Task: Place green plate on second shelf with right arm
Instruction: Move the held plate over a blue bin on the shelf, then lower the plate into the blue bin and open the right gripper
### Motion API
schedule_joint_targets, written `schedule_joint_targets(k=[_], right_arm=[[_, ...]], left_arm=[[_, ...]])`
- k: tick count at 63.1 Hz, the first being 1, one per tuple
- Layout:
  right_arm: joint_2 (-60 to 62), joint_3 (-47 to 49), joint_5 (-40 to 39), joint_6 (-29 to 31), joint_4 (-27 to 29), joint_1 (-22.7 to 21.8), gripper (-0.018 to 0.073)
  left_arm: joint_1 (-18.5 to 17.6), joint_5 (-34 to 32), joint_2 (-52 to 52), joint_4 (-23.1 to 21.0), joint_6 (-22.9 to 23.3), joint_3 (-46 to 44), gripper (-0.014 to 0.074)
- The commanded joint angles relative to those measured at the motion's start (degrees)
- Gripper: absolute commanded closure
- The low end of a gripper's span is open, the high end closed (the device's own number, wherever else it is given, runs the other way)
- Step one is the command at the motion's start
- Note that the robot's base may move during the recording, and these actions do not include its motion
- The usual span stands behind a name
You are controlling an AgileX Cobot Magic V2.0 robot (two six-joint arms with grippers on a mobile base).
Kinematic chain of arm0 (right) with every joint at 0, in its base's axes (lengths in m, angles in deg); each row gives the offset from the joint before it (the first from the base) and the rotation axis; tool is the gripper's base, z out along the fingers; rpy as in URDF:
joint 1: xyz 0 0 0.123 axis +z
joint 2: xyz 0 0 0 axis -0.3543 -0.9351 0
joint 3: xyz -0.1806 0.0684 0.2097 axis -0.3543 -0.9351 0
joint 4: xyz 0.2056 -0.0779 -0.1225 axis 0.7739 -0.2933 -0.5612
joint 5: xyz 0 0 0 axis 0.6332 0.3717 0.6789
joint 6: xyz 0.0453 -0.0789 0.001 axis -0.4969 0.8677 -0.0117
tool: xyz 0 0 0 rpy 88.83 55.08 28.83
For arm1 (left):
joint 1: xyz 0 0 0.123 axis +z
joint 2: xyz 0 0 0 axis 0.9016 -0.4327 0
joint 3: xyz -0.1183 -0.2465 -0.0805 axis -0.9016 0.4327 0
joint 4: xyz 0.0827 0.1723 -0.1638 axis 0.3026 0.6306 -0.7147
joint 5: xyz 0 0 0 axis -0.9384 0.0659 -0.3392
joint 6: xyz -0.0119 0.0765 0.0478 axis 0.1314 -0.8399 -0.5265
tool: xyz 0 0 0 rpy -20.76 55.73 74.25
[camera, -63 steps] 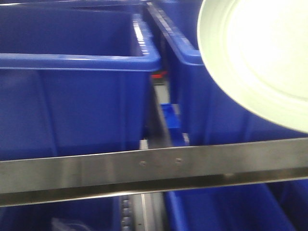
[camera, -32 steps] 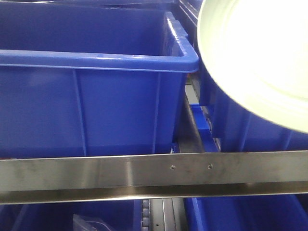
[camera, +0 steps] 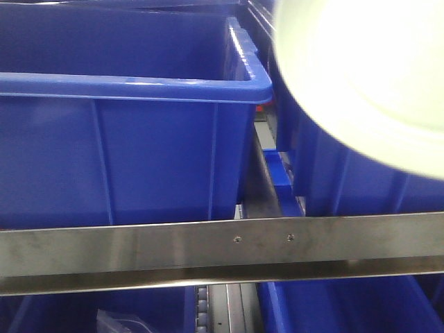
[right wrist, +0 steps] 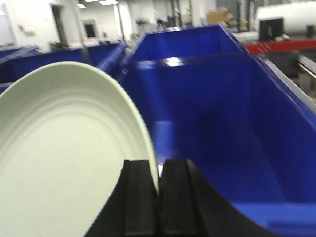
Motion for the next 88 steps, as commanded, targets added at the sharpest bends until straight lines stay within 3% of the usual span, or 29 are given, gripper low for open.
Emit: schedule_joint_targets(k=[1, 12, 19, 27, 32, 36, 46, 53, 67, 79, 85, 88], right_arm=[[-0.24, 1.91, -13.14, -0.32, 0.07, -0.16, 0.0506], [-0.24, 1.91, -23.72, -0.32, -0.53, -0.16, 0.0506], [-0.24, 2.0, -26.21, -0.32, -0.31, -0.16, 0.0506], [-0.38, 3.98, -17.6, 0.75, 5.3, -0.16, 0.0506], [-1.04, 7.27, -7.91, 4.64, 11.92, -0.63, 0.0506], [-2.55, 10.36, -4.07, 10.44, 13.68, -1.34, 0.0506], [-10.71, 16.11, -4.6, 20.36, 13.81, -3.08, 0.0506], [-20.16, 20.35, -4.51, 20.81, 14.75, -5.37, 0.0506], [-36.83, 31.15, -11.16, 20.76, 23.46, -12.79, 0.0506], [-50.23, 40.34, -12.49, 20.76, 22.07, -15.51, 0.0493], [-54.52, 43.13, -11.71, 20.76, 18.99, -15.51, 0.0417], [-55.82, 43.93, -11.72, 20.76, 17.98, -15.51, 0.0338]], left_arm=[[-0.46, -5.11, 0.93, -0.47, 0.19, 2.34, 0.0466], [-0.46, -5.11, 0.93, -0.47, 0.19, 2.34, 0.0466], [-0.46, -5.11, 0.93, -0.47, 0.19, 2.34, 0.0466], [-0.46, -5.11, 0.93, -0.47, 0.19, 2.34, 0.0466], [-0.46, -5.11, 0.93, -0.47, 0.19, 2.34, 0.0466], [-0.46, -5.11, 0.93, -0.47, 0.19, 2.34, 0.0466], [-0.46, -5.11, 0.93, -0.47, 0.19, 2.34, 0.0466], [-0.46, -5.11, 0.93, -0.47, 0.19, 2.34, 0.0466], [-0.46, -5.11, 0.93, -0.47, 0.19, 2.34, 0.0466], [-0.46, -5.11, 0.93, -0.47, 0.19, 2.34, 0.0466], [-0.46, -5.11, 0.93, -0.47, 0.19, 2.34, 0.0466], [-0.46, -5.11, 0.93, -0.47, 0.19, 2.34, 0.0466]])
